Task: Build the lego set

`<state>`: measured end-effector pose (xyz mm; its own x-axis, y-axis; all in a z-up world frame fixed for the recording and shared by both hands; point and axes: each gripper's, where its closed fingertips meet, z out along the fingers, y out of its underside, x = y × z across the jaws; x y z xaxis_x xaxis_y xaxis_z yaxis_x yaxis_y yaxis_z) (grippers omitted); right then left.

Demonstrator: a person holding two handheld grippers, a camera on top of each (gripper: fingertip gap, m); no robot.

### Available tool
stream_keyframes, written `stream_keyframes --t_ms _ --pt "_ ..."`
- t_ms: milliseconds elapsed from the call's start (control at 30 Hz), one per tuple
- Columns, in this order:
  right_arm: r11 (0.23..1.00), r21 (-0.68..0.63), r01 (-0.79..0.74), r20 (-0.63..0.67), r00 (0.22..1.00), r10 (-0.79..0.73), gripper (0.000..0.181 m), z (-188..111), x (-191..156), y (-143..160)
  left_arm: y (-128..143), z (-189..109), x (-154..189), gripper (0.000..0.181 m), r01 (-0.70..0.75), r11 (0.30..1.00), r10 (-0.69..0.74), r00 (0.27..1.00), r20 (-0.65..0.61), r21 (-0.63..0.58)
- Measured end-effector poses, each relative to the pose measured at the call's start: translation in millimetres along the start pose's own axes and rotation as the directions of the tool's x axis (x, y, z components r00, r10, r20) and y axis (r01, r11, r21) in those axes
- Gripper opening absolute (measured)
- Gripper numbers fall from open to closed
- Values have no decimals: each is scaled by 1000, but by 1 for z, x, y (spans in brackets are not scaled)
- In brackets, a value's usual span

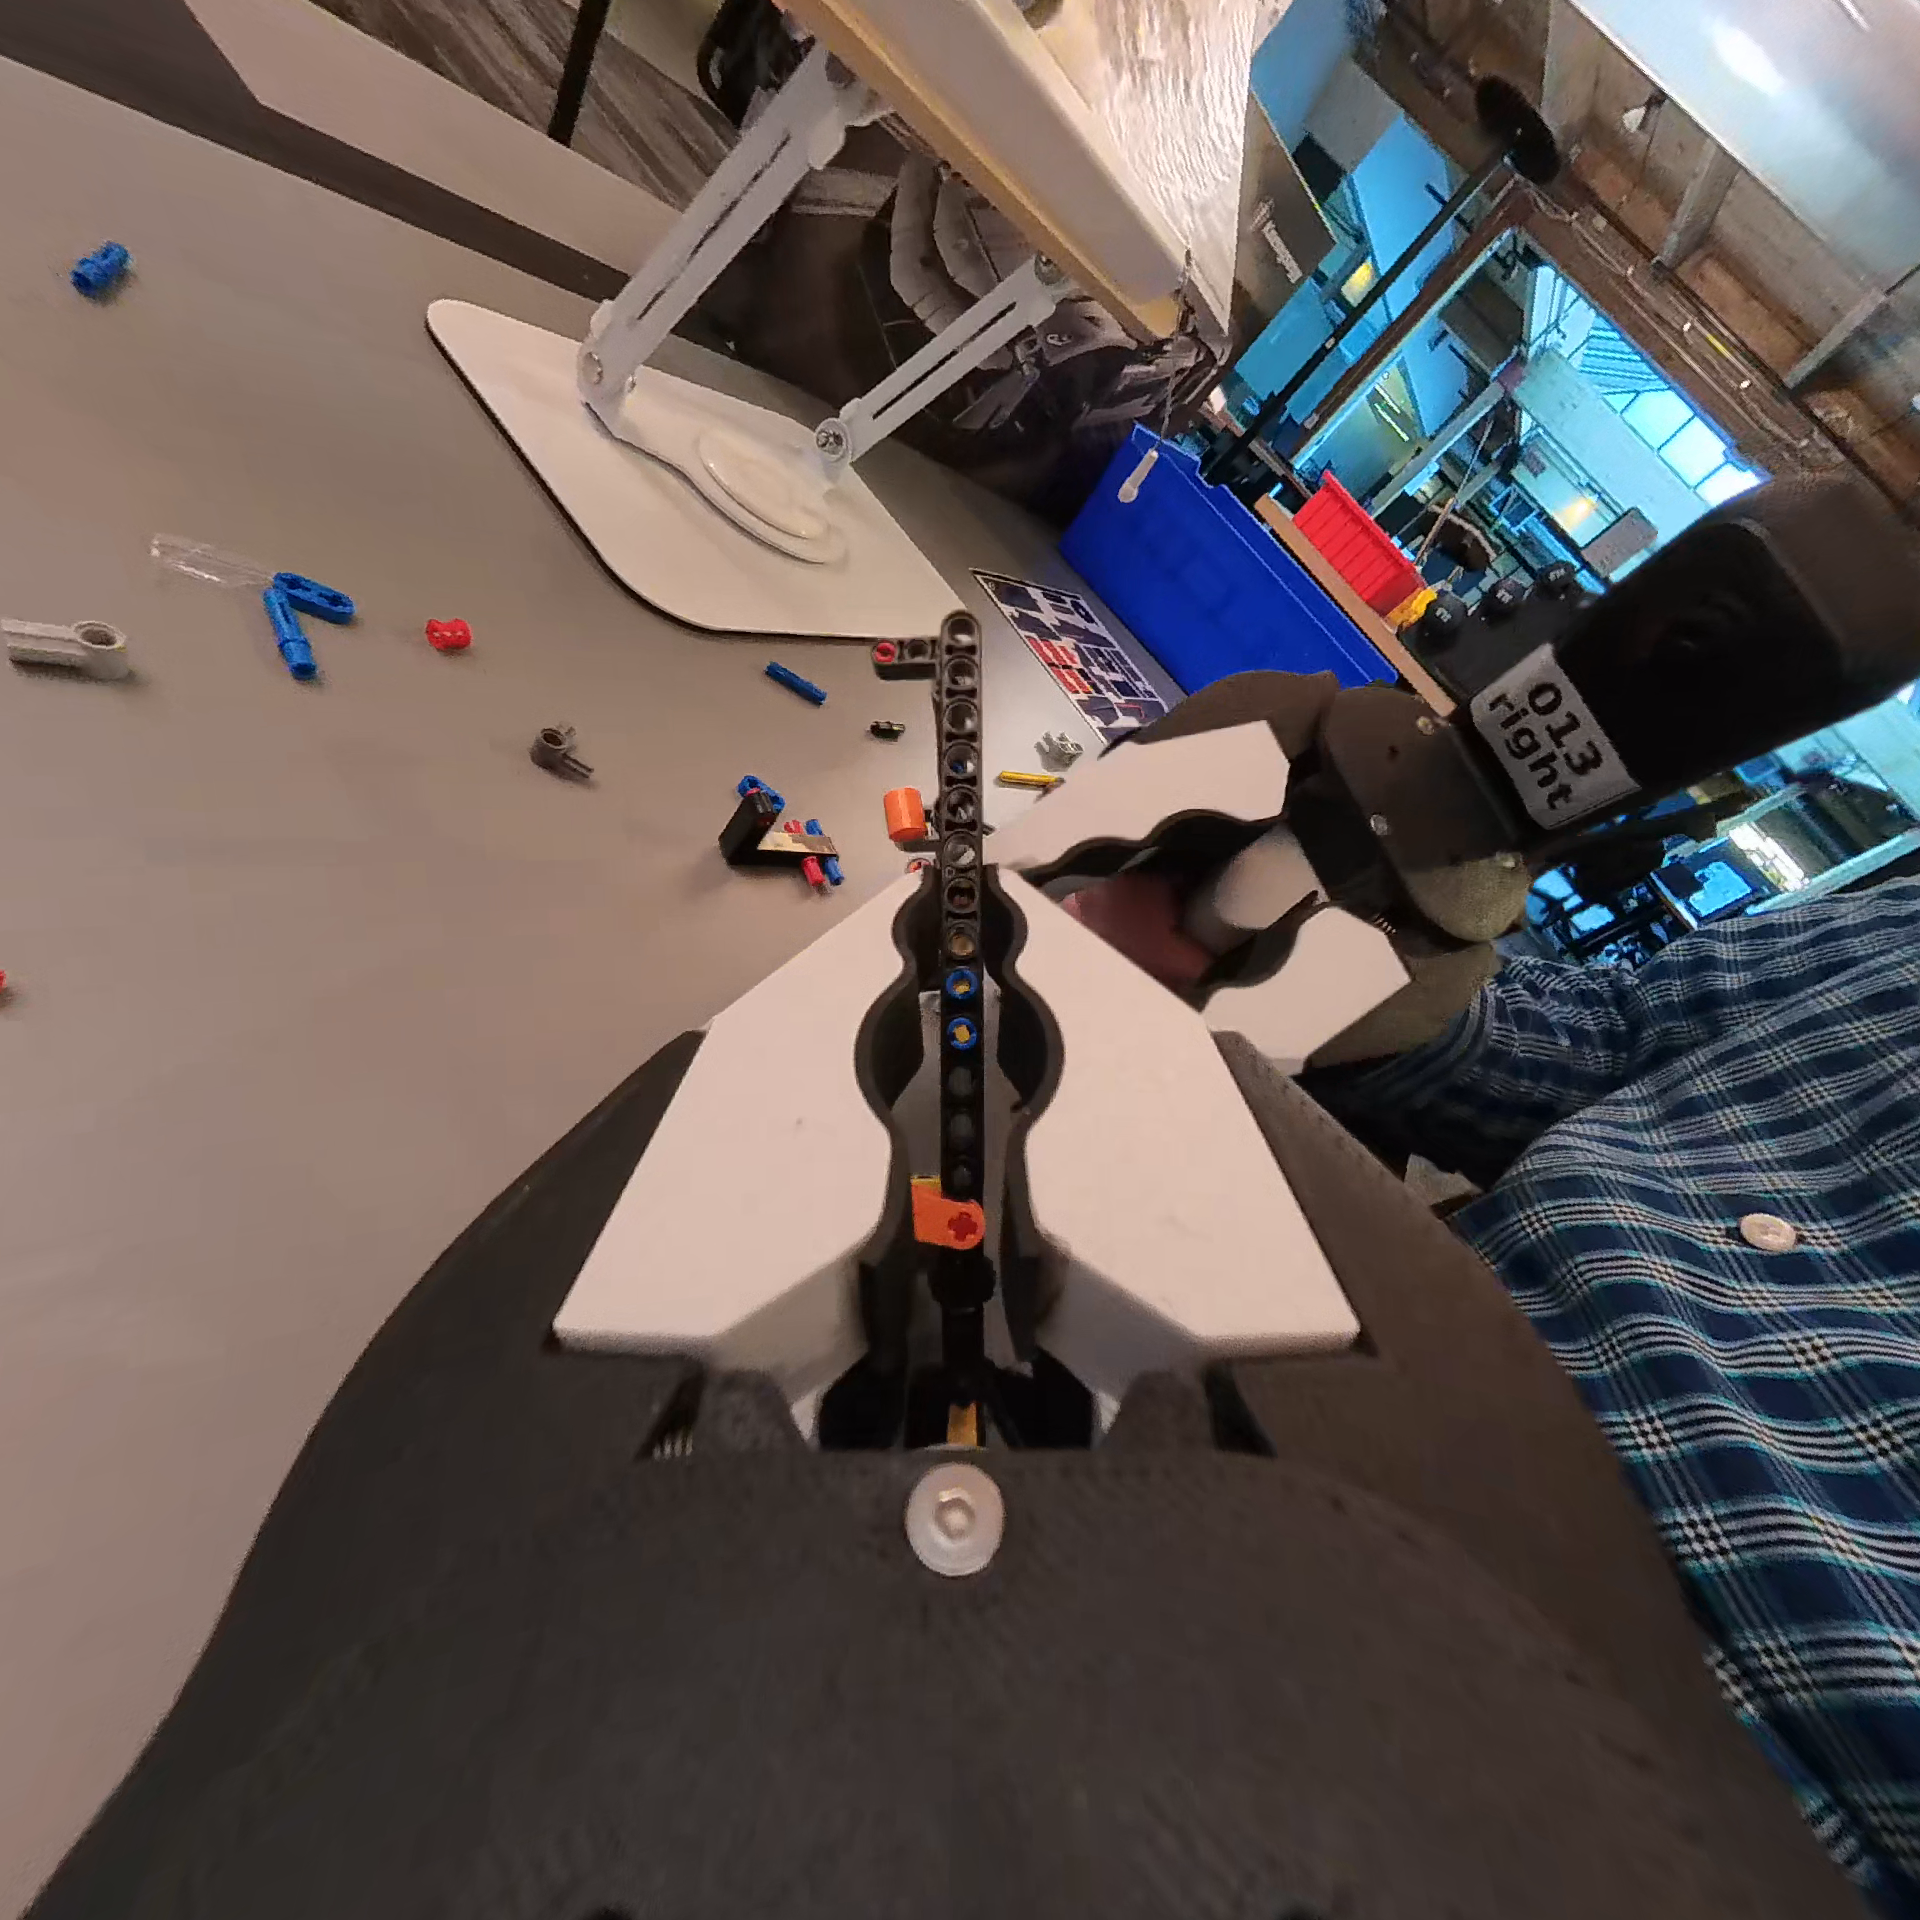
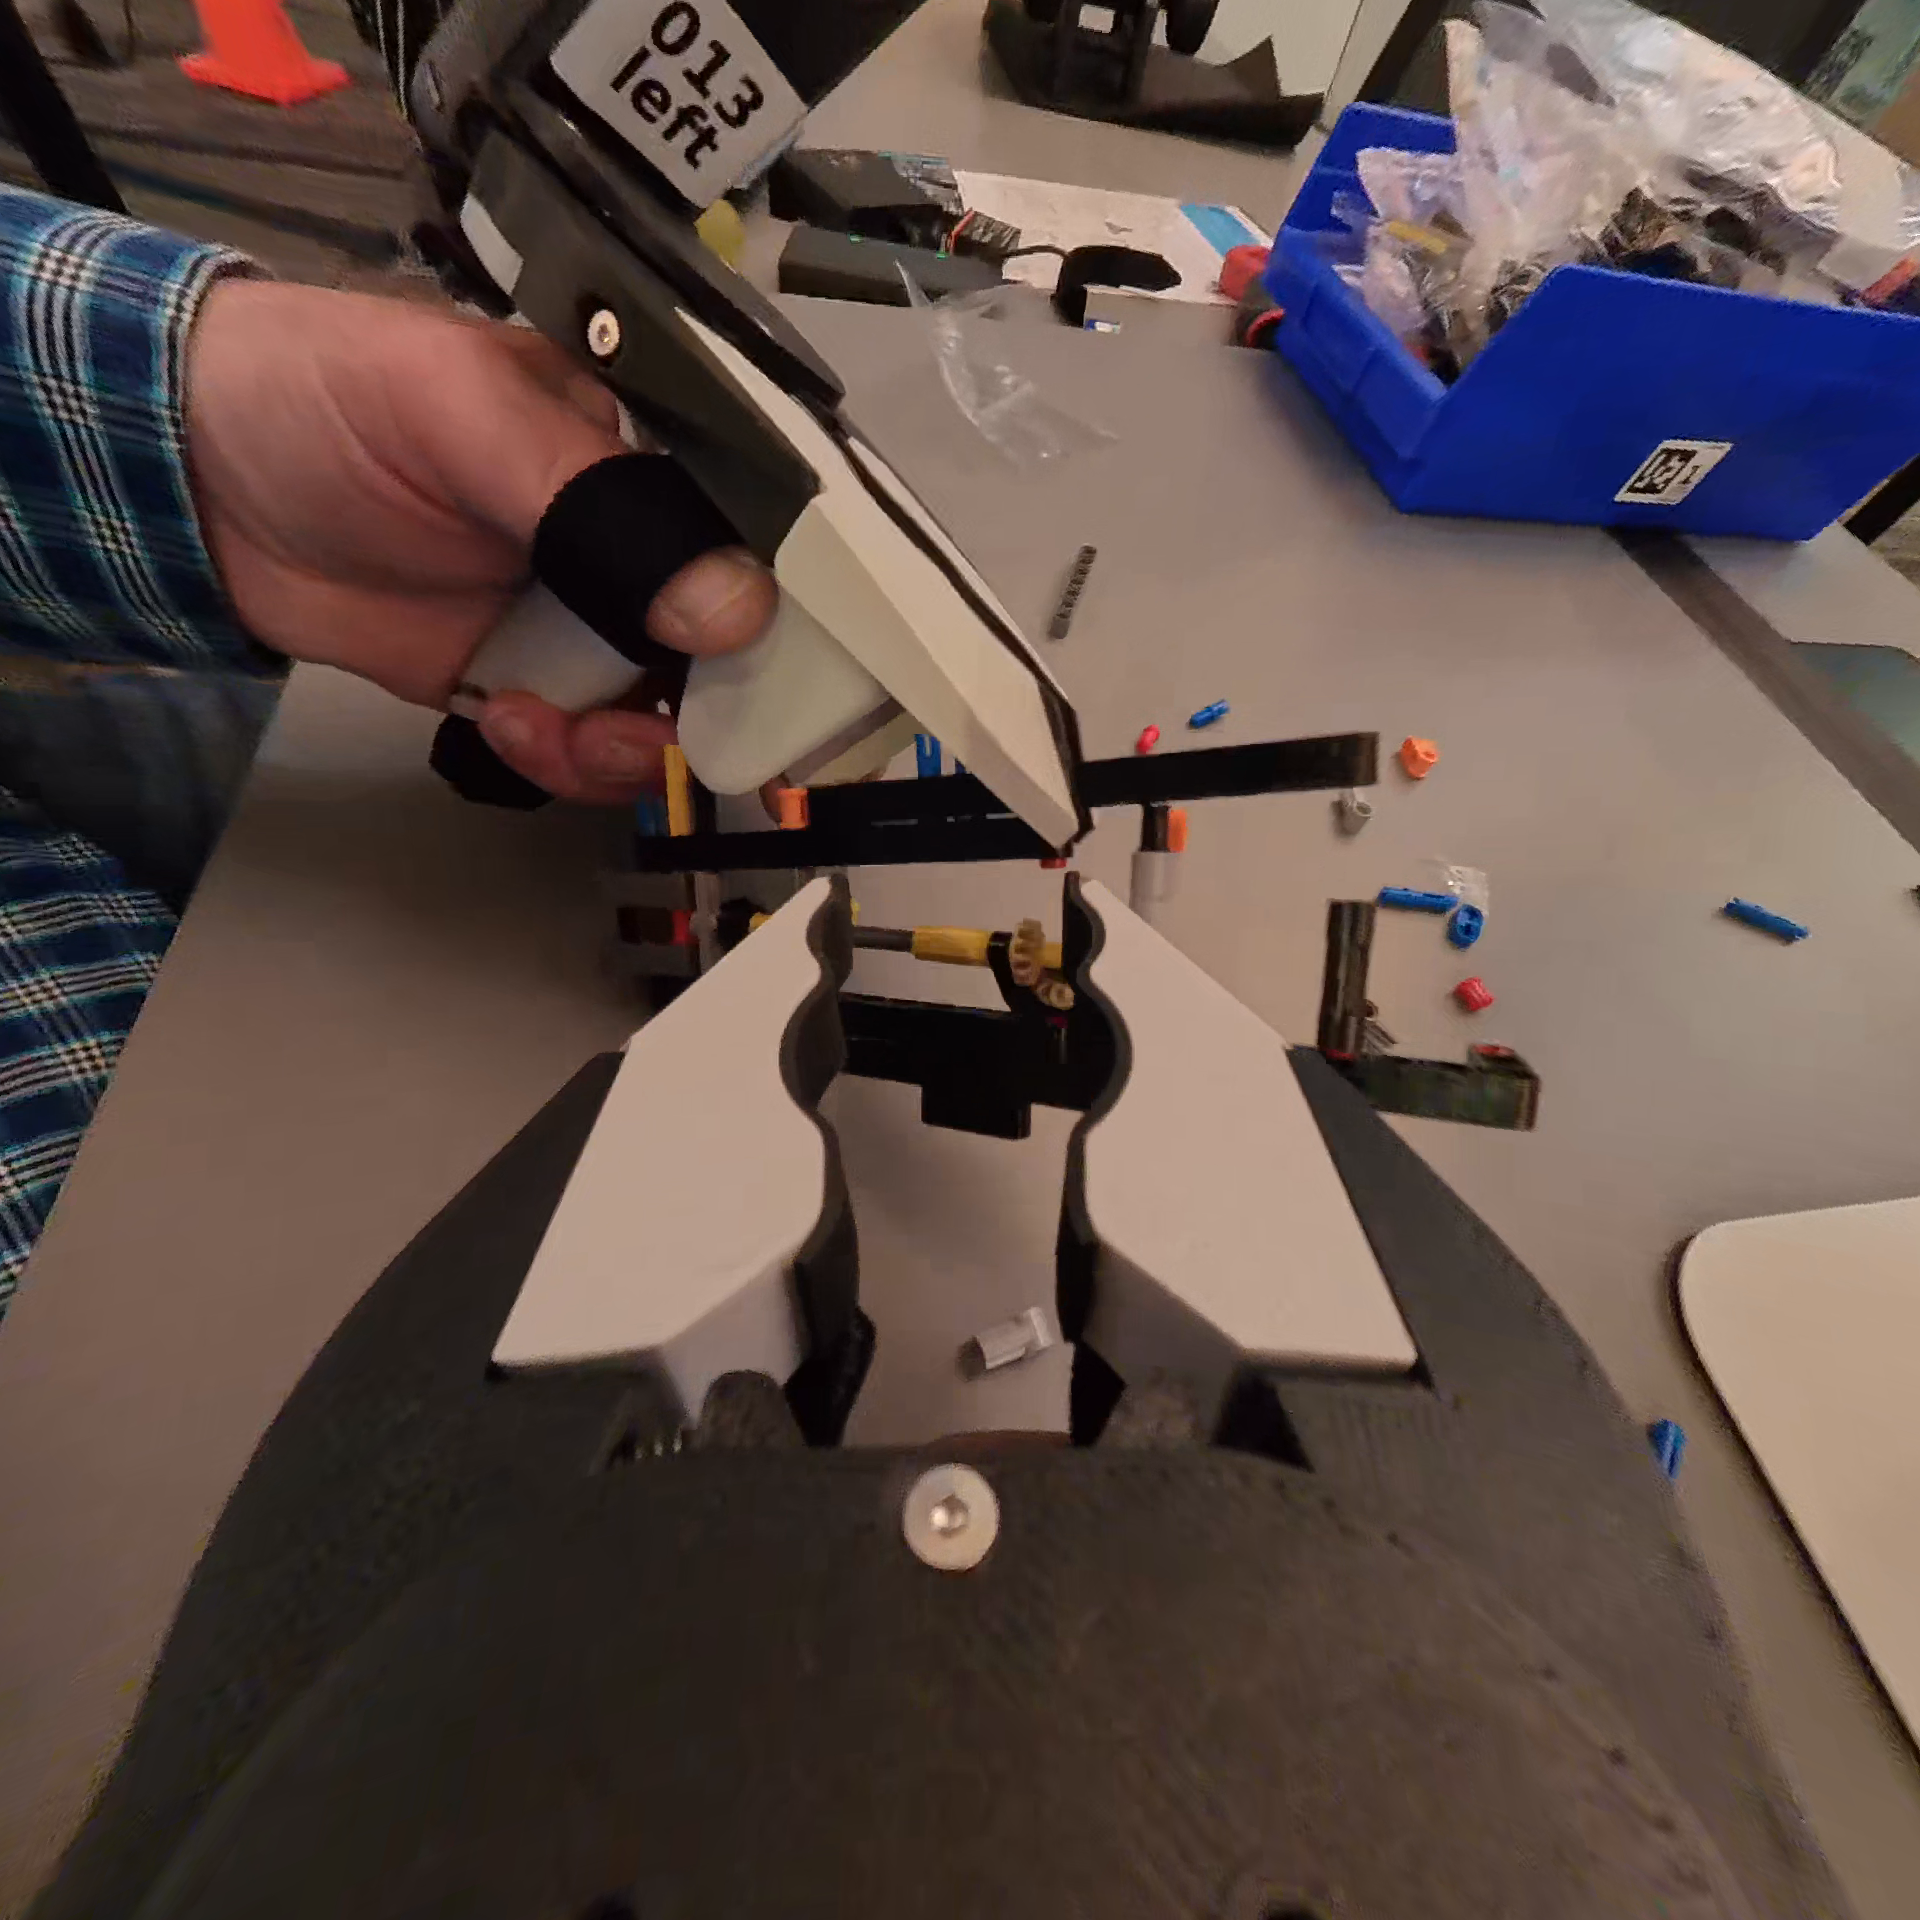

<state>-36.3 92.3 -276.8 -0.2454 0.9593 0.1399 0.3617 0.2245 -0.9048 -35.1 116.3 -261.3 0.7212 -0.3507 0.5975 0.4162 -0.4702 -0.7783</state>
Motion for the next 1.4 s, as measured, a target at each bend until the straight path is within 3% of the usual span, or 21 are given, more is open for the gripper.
stream_keyframes --t_ms 167,333,433,500,567,700,833,1000,1233,1267,1400 --pt "993 18 -118 51 992 117 37 5 1 -4 -3 0 -1 6 -11 1000 11 1000 -5 23" --pt "985 49 -167 63 984 164 21 4 7 -7 -5 -2 5 8 -13 999 14 999 -34 41" --pt "981 48 -188 57 981 186 18 6 11 -3 -5 -6 7 24 -40 999 40 999 -27 7" --pt "982 40 -186 58 981 183 2 8 13 1 -1 -11 4 25 -83 996 83 997 6 -37" --pt "982 27 -188 63 981 186 0 10 13 3 6 -15 -3 28 -127 987 132 990 49 -99" --pt "982 -31 -188 76 979 190 3 17 12 12 19 -28 -9 31 -144 971 163 983 86 -193" --pt "983 -84 -163 90 981 170 3 22 7 18 25 -38 -17 30 -103 973 131 983 129 -207" --pt "984 -66 -164 106 980 171 6 15 5 16 32 -58 -26 33 -69 959 132 967 219 -276" --pt "987 -60 -147 138 978 154 10 15 -4 15 56 -50 -19 22 -157 873 291 927 235 -462" --pt "987 -58 -151 143 977 158 10 15 -5 14 56 -48 -18 12 -157 873 288 930 228 -462" --pt "987 -36 -153 152 976 157 11 10 -6 10 49 -44 -17 9 -126 910 234 943 238 -396"
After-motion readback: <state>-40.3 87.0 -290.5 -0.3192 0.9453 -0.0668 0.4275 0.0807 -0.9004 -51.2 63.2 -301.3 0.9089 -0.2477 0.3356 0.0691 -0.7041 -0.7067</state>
